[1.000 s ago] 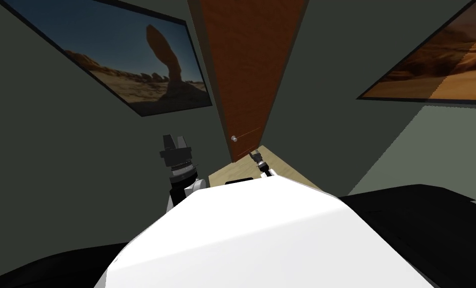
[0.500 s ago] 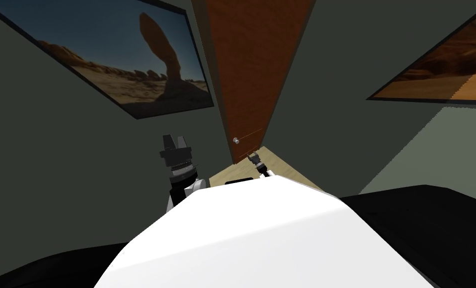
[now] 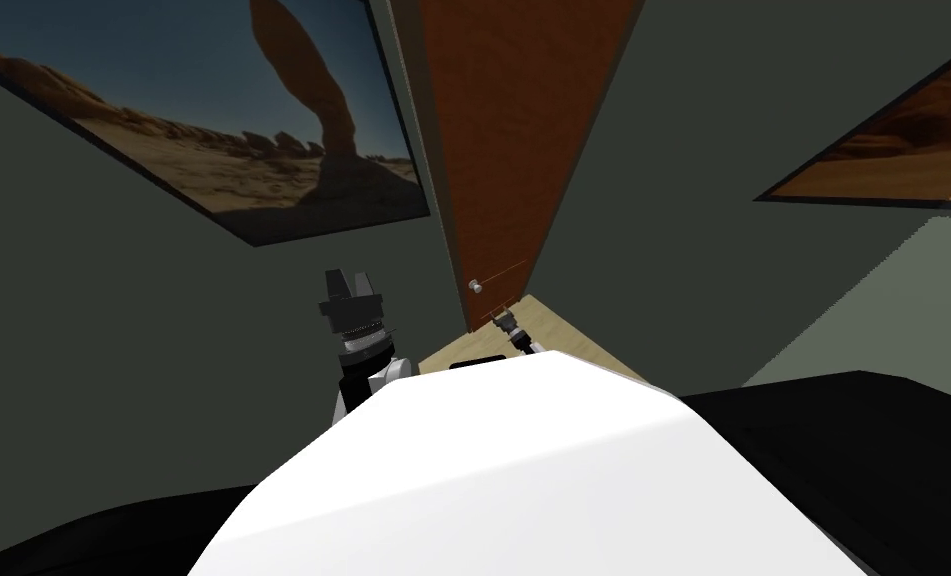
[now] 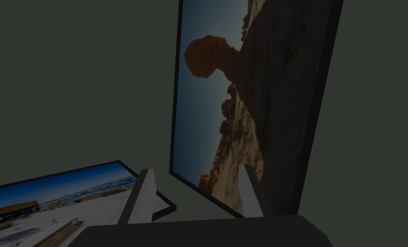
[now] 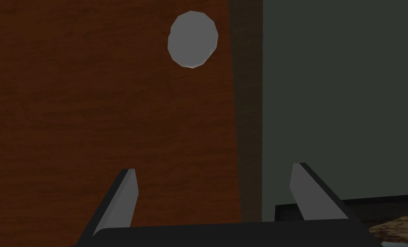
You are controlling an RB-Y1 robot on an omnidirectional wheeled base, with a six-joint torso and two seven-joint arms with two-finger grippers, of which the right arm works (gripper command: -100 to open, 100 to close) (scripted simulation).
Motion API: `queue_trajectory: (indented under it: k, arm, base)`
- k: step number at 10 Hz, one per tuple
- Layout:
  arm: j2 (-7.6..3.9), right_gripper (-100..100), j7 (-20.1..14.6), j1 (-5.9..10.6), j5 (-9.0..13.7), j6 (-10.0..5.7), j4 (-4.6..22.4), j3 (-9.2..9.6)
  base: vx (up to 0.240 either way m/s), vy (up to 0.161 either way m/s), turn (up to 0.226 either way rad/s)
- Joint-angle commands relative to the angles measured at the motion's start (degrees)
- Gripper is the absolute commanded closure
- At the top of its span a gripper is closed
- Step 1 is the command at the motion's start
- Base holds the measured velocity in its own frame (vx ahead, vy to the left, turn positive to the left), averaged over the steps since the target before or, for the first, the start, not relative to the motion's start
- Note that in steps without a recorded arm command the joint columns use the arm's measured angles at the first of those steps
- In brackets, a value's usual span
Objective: Pull the door open
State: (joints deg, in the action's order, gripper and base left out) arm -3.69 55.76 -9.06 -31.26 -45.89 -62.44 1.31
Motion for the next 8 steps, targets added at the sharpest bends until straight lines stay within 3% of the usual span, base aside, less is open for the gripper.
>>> queue_trajectory:
  k: [1,3,8]
  arm:
    - [0.20,-100,1.4,0.39,-0.7,-0.76,1.6,-0.04]
    - [0.55,-100,3.3,0.98,-1.8,-1.51,3.8,0.03]
    - [1.46,-100,6.9,2.13,-3.9,-2.93,7.9,0.15]
  base:
    - [0.131,0.023,-0.014]
    - [0.116,0.024,-0.025]
    - [0.200,0.019,-0.038]
